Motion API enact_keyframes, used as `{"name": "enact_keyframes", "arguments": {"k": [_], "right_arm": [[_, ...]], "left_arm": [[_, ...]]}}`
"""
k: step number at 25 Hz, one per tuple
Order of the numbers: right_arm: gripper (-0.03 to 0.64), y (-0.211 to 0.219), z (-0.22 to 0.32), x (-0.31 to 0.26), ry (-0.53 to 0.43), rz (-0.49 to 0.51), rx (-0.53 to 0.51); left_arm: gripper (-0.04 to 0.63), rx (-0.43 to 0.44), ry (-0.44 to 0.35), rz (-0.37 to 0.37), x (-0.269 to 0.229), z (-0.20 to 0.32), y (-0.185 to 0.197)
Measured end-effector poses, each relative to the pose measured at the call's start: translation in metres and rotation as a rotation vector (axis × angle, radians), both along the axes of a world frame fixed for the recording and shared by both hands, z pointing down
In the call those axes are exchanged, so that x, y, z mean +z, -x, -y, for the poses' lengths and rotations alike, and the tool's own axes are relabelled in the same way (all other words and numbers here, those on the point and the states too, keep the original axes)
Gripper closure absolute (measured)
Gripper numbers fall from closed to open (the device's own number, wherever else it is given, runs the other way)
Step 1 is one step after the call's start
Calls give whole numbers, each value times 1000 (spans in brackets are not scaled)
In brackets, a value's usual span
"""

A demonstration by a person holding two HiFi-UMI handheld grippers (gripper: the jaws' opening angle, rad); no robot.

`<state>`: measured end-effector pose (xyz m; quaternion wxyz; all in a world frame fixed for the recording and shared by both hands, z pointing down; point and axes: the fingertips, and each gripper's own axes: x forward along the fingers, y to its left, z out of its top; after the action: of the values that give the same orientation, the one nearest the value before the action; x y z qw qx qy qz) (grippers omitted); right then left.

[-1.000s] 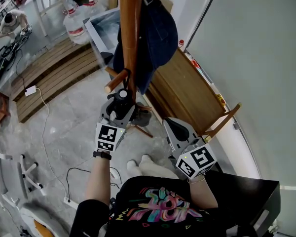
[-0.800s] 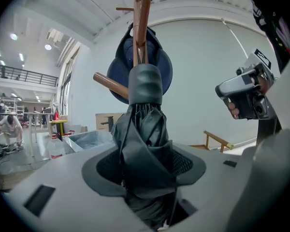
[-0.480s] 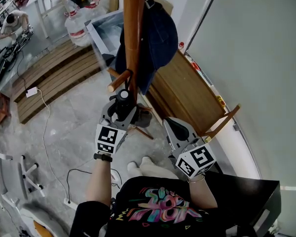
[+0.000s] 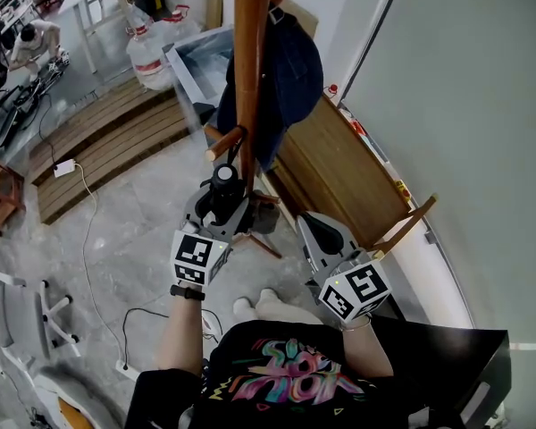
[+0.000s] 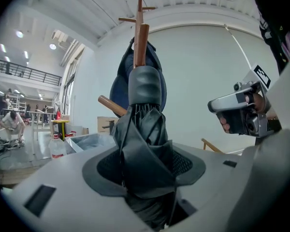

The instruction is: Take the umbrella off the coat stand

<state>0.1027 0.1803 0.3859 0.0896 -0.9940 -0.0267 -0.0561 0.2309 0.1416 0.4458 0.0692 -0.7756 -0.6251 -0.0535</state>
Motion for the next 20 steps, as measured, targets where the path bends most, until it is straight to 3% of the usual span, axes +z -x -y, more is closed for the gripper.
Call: {"name": "enact_keyframes", "arguments": {"k": [20], "right_arm": [[601, -3, 16, -22, 17, -61, -39]], "left_arm": [[341, -18, 44, -48, -55, 41, 24]]}}
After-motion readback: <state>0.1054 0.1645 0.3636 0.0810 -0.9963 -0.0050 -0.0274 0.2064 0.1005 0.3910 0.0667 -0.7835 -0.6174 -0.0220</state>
